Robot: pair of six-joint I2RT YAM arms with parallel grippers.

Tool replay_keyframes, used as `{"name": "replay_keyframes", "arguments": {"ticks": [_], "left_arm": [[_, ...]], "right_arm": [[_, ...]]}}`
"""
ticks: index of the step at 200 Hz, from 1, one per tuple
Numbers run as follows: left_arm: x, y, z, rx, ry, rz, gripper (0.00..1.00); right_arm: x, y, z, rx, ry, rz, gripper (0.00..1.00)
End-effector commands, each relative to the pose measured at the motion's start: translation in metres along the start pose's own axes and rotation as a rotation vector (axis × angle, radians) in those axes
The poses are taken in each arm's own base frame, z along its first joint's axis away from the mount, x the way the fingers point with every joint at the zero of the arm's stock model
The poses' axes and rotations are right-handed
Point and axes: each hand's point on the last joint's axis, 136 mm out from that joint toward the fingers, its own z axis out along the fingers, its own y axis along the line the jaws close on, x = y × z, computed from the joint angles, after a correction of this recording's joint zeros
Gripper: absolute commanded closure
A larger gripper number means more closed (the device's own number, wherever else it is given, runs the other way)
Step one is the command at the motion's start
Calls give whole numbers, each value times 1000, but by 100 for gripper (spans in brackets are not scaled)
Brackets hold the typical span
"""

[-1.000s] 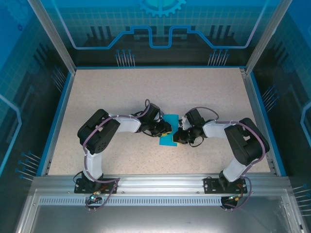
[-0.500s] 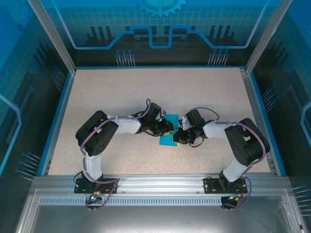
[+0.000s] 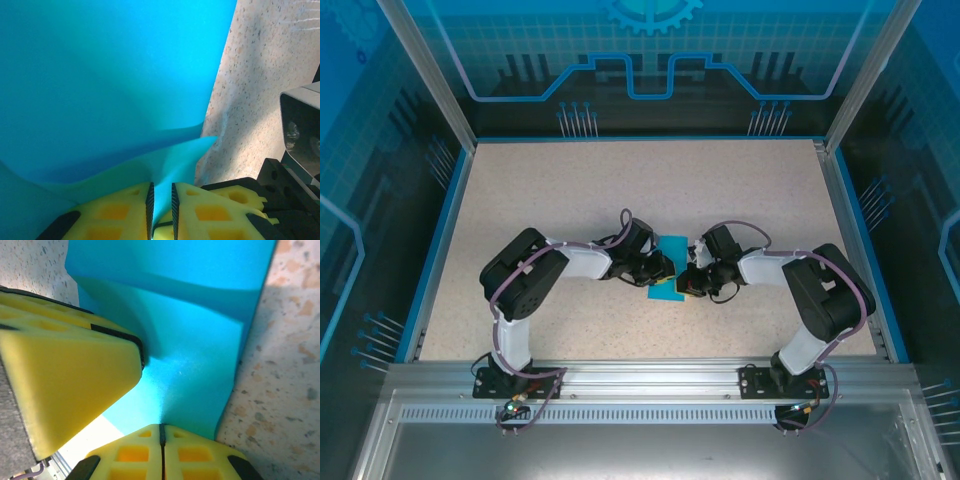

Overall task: Fold a paper plane with a square sheet of paper (pick it up from the middle)
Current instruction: Fold the triangle a second time at the center of the table.

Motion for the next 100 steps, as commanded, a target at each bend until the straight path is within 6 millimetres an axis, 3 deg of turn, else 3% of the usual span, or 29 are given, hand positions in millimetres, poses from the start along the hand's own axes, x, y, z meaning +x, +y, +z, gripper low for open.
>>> {"name": "replay_keyframes", "arguments": {"ticks": [1,51,100], "left_arm": [[-1,24,6,-66,-25,-4,80],[-5,27,2,-91,-49,-5,80],[-24,27,-5,-86,-90,-3,80]], "right_arm": [[28,-42,9,140,72,87,94],[30,-45,8,151,72,89,94],[33,-47,8,154,77,92,94]]}}
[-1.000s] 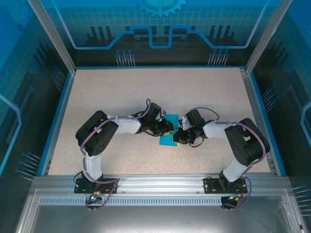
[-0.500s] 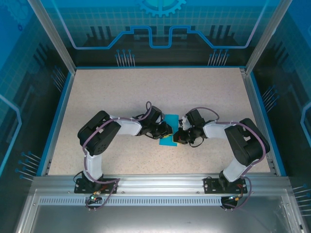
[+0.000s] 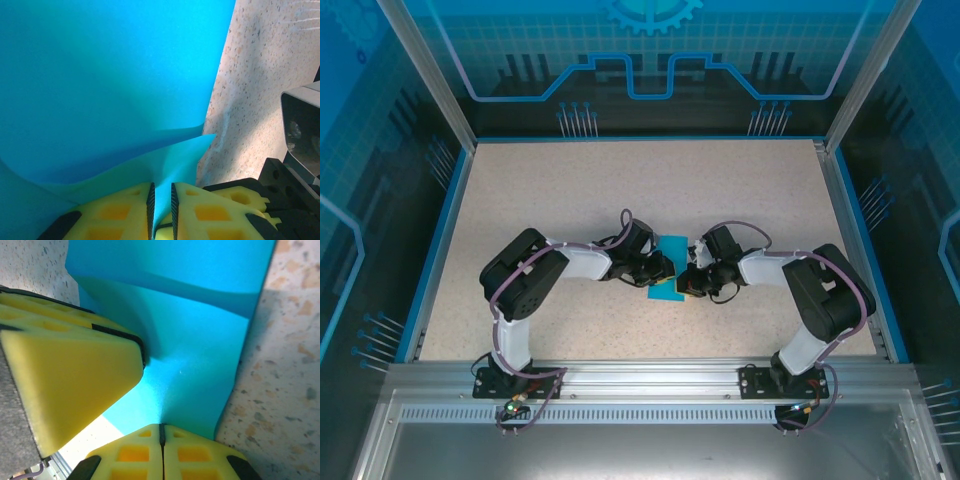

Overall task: Fold a paper plane with a square sheet of paper (pick it up from the middle)
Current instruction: Fold the triangle a second time at the center of the table.

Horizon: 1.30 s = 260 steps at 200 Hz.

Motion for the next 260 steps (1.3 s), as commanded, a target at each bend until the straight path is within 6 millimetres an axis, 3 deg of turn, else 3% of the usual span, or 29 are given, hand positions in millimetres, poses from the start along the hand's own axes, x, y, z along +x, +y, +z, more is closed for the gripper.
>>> {"name": "replay_keyframes", "arguments": {"ticks": [1,55,260], "left_arm": [[-21,25,-4,-83,-77,-16,80],[-38,30,-12,-82,-107,-30,79],[-66,48,-25,-124,-144,-17,78]], "right_arm": [[33,-47,8,158,81,94,94],[34,-47,9,154,87,95,94],[32,-45,7,144,91,93,94]]}}
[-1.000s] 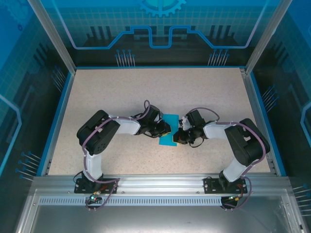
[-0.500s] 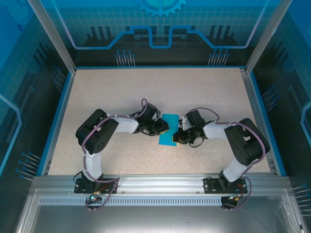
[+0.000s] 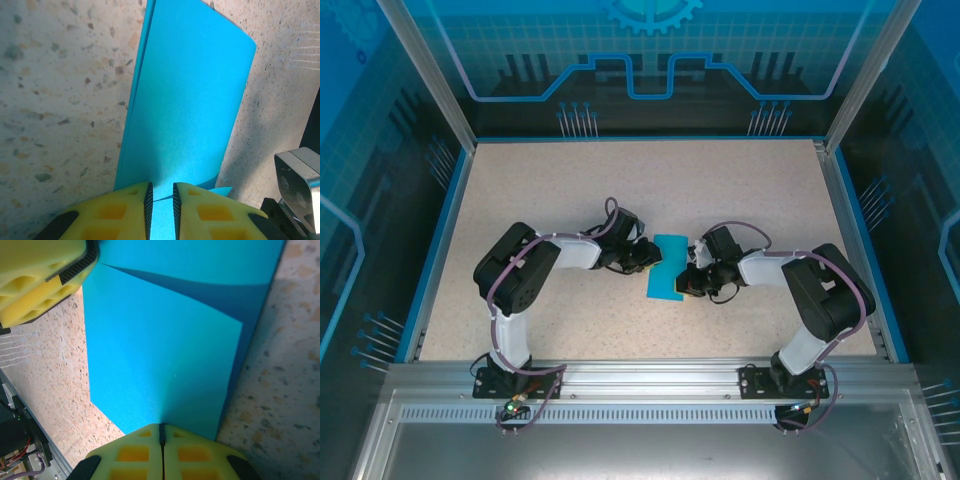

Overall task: Fold a paper plane with a square sheet of paper (pick it up from the middle)
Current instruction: Fold the triangle a second time at the center of the table.

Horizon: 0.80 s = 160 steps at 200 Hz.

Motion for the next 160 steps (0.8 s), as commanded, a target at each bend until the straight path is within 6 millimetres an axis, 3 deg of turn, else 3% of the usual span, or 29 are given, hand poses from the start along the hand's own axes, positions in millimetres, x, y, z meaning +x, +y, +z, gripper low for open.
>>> {"name": "replay_keyframes", "arguments": {"ticks": [1,43,110,135,160], "left_arm": [[-17,28,-1,-102,-50,4,78],[-24,26,-6,-97,-63,10,79],[-35,-6,-25,-56,-86,79,76],[-28,-27,-32,12,-62,99,75],[-8,-45,-32,80,-9,119,76]], "right_arm": [[34,-46,6,158,95,100,94],[33,-45,6,151,96,99,94],[31,-43,6,145,94,96,93],[29,-41,6,141,89,95,94],[28,-41,6,141,88,97,93]]}}
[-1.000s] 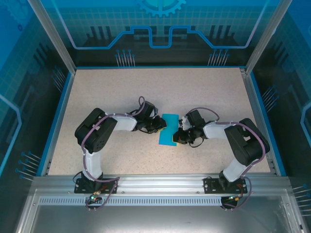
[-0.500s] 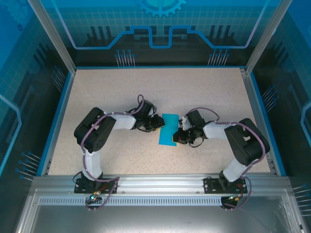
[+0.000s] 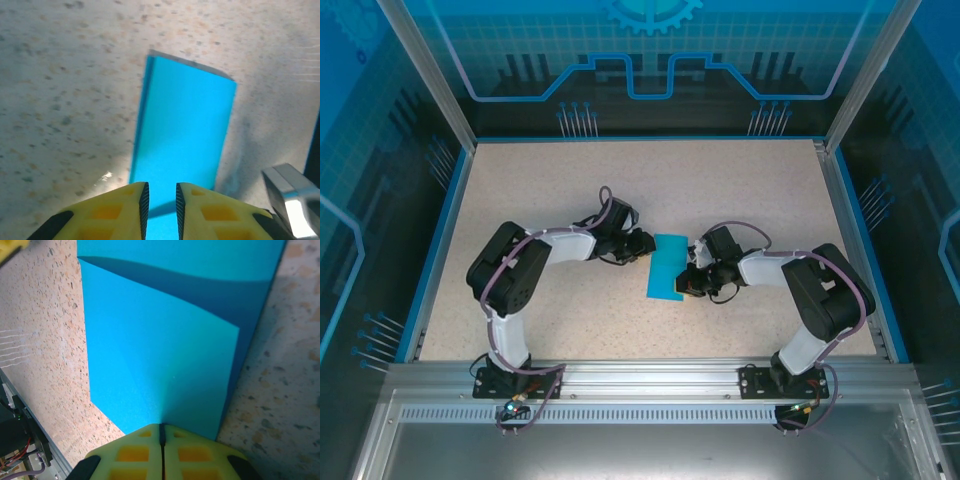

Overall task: Fold a paper plane with a square sheet of paper (pick it up from the middle)
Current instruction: Fold the triangle a second time at the center of the table.

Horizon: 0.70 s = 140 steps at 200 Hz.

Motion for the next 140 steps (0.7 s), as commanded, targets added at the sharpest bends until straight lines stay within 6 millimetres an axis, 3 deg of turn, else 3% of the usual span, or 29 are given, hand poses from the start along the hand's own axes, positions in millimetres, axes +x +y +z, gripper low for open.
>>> {"name": "replay_keyframes", "arguments": {"ticks": [1,21,57,140], "left_arm": [[13,-36,-12,105,40,55,76],[31,-45,-6,147,80,63,76],[47,-43,7,180,149,54,77],[60,-9,28,127,183,20,77]], "right_arm": [[29,-41,6,142,88,98,94],[29,-41,6,140,88,97,93],[27,-39,5,137,85,93,94],[27,-39,6,135,85,97,93]]}}
